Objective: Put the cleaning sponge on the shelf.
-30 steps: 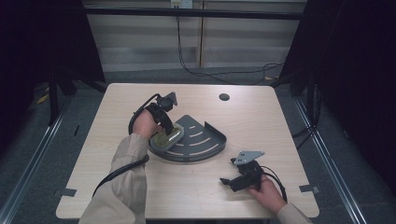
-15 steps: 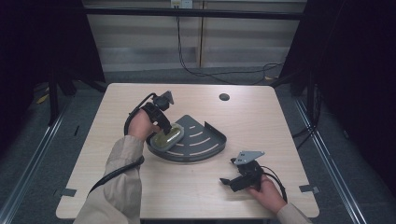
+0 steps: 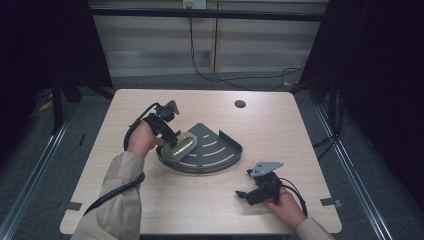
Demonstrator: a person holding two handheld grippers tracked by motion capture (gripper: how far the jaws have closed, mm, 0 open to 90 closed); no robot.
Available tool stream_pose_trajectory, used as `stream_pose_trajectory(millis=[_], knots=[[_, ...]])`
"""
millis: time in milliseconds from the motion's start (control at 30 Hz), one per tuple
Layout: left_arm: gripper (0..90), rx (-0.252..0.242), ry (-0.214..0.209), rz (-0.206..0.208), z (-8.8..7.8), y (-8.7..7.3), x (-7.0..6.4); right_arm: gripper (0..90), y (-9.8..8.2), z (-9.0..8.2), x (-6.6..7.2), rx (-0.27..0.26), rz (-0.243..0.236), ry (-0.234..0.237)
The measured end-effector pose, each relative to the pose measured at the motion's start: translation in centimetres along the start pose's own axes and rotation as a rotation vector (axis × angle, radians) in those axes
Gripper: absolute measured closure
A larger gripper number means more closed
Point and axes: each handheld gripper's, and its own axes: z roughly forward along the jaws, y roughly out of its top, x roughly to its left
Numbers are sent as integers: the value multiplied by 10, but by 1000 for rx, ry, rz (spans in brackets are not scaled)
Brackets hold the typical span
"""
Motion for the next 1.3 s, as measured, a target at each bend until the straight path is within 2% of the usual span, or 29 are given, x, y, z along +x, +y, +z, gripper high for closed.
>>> stream_pose_trajectory(millis=[833,1000,1067,1300], knots=[[197,-23,-32,-41,-9,-50,20,114,0,0,0,-1,-1,-1],[197,-23,-41,-41,-7,-57,20,114,0,0,0,-1,-1,-1],[197,-15,-32,-41,-6,-59,20,114,0,0,0,0,-1,-1],[194,-15,-57,-41,0,-69,19,114,0,0,0,1,2,0]])
